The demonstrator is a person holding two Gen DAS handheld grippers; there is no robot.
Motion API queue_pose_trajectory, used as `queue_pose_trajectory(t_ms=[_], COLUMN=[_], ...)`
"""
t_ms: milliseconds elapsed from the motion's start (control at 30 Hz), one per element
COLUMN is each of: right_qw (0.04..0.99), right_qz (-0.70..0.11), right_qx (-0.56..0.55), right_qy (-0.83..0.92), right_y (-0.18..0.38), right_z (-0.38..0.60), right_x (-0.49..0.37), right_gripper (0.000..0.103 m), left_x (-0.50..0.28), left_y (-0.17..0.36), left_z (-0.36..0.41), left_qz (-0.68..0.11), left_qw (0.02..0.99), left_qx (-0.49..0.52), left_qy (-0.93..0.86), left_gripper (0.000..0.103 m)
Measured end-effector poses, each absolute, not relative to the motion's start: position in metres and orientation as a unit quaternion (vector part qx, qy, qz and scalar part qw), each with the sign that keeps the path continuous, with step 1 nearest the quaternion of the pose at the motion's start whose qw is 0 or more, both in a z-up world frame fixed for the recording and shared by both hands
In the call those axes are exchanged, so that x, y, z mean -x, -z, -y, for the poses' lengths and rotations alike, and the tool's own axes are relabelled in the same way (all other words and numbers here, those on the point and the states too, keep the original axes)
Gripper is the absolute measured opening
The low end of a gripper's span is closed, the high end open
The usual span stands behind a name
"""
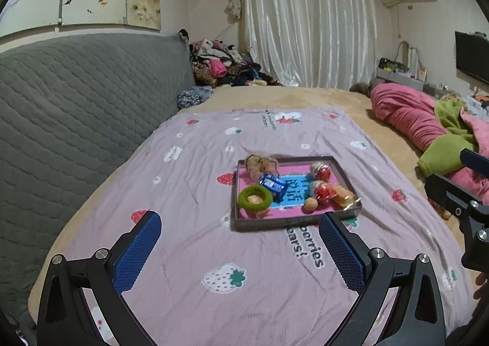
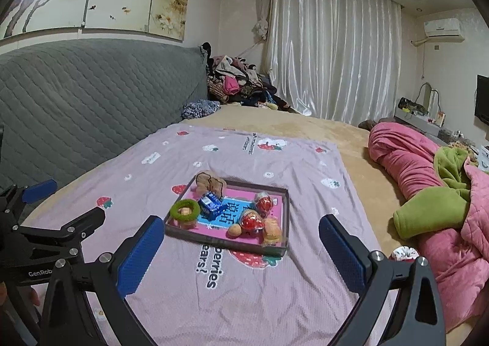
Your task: Organize objects
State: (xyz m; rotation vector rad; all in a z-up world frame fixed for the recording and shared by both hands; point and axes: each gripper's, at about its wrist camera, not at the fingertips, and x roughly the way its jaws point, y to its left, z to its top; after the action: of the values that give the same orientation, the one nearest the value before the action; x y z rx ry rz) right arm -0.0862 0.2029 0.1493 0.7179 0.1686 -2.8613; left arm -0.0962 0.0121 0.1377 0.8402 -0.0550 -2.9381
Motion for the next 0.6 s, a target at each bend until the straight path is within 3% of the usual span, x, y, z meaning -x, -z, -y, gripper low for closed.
queue_pose_trajectory(t_ms=[600], right_qw=[0.100], right_qz=[-0.047], right_qx=[-0.281], right_qy=[0.953], right_y=[-0.104], right_z=[-0.205], right_x=[0.095], right_gripper=[0.102], left_x=[0.102], left_y=[-0.096], left_z=[-0.015], left_qz=[0.007], left_qw=[0.033], left_qx=[-0.296], left_qy=[0.955], left_gripper=[0.103])
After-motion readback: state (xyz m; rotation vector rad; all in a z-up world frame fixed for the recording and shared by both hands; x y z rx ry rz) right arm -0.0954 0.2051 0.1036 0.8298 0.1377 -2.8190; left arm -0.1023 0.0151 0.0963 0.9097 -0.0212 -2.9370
